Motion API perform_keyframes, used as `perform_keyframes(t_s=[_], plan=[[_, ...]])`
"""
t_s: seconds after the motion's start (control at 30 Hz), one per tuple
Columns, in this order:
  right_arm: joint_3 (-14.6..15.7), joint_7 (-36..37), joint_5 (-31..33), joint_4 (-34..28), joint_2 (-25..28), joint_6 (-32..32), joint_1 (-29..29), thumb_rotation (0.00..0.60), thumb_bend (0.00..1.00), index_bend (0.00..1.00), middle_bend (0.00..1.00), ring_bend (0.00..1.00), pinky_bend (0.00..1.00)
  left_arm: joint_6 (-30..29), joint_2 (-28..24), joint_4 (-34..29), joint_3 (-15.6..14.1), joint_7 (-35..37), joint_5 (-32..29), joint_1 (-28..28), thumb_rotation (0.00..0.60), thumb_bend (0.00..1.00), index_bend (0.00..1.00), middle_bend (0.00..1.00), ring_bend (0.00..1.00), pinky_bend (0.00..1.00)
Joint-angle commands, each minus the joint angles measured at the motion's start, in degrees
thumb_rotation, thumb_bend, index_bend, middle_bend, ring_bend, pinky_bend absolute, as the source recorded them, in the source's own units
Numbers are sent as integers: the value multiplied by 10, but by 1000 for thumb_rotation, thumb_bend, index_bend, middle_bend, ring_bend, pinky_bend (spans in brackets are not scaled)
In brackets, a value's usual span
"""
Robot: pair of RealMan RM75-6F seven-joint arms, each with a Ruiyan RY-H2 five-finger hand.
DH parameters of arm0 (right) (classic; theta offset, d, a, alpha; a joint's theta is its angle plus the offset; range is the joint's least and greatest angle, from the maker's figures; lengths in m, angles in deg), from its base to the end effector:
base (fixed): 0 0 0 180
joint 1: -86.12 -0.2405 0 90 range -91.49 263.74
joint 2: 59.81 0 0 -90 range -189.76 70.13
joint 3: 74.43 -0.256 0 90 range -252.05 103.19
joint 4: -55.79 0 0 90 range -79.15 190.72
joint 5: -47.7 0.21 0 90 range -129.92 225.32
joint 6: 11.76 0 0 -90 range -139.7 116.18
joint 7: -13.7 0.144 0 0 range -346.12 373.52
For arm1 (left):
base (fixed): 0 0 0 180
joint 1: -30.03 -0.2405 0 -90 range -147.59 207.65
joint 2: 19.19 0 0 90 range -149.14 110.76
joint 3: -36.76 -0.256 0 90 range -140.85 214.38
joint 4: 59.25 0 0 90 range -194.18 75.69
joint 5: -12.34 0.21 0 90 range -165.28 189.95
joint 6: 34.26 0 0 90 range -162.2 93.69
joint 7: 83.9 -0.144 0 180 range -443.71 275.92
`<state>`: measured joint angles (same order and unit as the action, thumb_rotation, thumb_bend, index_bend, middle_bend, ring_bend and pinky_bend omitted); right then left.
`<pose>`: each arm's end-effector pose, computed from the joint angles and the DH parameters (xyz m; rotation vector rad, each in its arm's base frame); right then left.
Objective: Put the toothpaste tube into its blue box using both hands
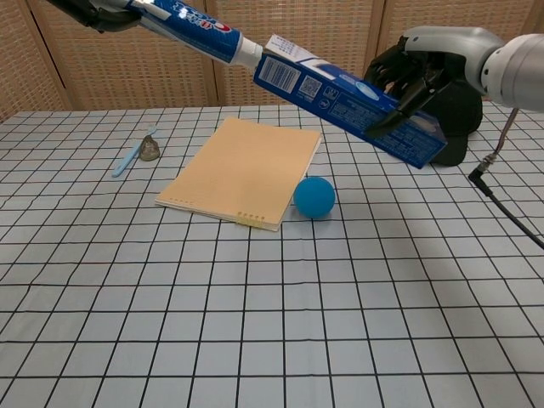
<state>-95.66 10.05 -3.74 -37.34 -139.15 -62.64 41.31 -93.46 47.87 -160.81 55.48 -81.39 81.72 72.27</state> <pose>-0.1135 -0.3829 0.0501 1.5825 -1.3549 1.2144 -0.0969 0.3604 0.1189 -1.6998 -1.0193 -1.3789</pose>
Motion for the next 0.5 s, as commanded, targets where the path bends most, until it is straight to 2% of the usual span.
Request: perform_keyframes(t_s=[0.03,0.37,0.5], plan=[[1,22,-9,-11,12,16,3,600,171,736,582,620,656,6,2,1,3,7,-2,6,600,547,881,552,537,521],[2,83,-37,-23,36,48,10,600,171,735,582,620,656,40,0,8,7,43,-3,23,600,546,881,551,537,521],[5,104,-49,-21,42,55,13,600,171,735,582,621,656,83,-6,17,12,84,-14,38,600,546,881,551,537,521]])
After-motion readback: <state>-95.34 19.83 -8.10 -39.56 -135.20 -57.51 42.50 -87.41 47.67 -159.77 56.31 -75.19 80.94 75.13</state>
